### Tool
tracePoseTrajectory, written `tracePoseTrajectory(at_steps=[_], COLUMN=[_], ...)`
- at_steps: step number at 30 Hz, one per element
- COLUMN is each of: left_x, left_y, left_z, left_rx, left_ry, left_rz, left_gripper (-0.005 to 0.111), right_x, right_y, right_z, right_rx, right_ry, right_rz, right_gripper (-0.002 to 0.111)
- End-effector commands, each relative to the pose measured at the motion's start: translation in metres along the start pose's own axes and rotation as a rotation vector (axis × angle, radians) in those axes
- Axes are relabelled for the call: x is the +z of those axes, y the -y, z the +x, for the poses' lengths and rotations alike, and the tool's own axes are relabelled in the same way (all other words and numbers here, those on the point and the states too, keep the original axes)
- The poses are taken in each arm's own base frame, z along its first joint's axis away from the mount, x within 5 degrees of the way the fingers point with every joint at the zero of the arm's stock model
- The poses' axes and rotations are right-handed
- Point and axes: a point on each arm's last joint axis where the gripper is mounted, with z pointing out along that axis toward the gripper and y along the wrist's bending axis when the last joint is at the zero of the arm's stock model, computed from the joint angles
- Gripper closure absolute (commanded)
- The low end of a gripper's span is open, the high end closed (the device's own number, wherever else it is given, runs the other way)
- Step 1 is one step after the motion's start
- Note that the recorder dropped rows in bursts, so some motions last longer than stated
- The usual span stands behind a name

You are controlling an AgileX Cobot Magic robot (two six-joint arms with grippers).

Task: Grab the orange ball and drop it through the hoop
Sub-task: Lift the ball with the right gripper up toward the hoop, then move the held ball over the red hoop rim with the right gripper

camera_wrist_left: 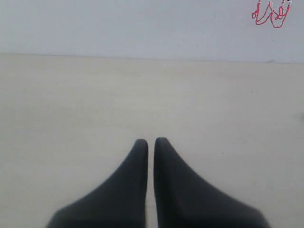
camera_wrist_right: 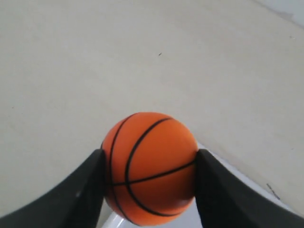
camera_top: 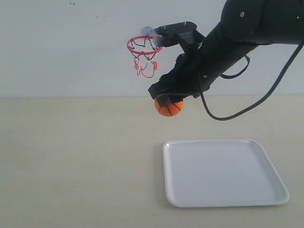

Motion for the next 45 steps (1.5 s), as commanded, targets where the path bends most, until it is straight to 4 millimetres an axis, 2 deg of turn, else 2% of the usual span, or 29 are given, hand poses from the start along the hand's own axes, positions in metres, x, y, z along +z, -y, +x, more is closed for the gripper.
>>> tracePoseTrajectory(at_steps=[1, 7, 10, 11, 15, 17, 19, 22, 26, 29, 38, 45], left_x=[0.000, 0.000, 0.000, 0.000, 0.000, 0.000, 0.000, 0.000, 0.000, 0.000, 0.000, 0.000], left_y=[0.000, 0.000, 0.000, 0.000, 0.000, 0.000, 0.000, 0.000, 0.000, 0.000, 0.000, 0.000], left_z=[0.001, 0.001, 0.001, 0.001, 0.001, 0.001, 0.001, 0.001, 0.001, 0.001, 0.001, 0.001], left_rx=[-0.013, -0.013, -0.013, -0.013, -0.013, -0.013, -0.013, -0.013, -0.013, -0.013, -0.013, -0.013], left_ry=[-0.002, -0.002, -0.002, -0.002, -0.002, -0.002, -0.002, -0.002, -0.002, -0.002, -0.002, -0.002], left_rz=[0.002, 0.002, 0.002, 0.002, 0.002, 0.002, 0.002, 0.002, 0.002, 0.002, 0.002, 0.002], left_gripper=[0.103, 0.103, 0.103, 0.103, 0.103, 0.103, 0.103, 0.103, 0.103, 0.103, 0.103, 0.103], right_x=[-0.007, -0.011, -0.006, -0.001, 0.019, 0.027, 0.036, 0.044, 0.040, 0.041, 0.052, 0.066], right_y=[0.027, 0.090, 0.114, 0.117, 0.120, 0.123, 0.127, 0.135, 0.139, 0.145, 0.157, 0.154], right_z=[-0.007, 0.000, 0.005, 0.005, 0.000, -0.004, -0.007, -0.019, -0.044, -0.055, -0.076, -0.085], right_rx=[0.040, 0.333, 0.384, 0.389, 0.212, 0.187, 0.066, 0.064, 0.009, -0.012, 0.041, 0.027], right_ry=[0.096, 0.199, 0.267, 0.293, 0.470, 0.586, 0.616, 0.648, 0.733, 0.764, 0.827, 0.864], right_rz=[0.080, 0.115, 0.057, 0.007, -0.143, -0.149, -0.118, -0.137, -0.181, -0.152, -0.190, -0.287], right_gripper=[0.108, 0.109, 0.109, 0.109, 0.109, 0.109, 0.109, 0.109, 0.109, 0.109, 0.109, 0.109])
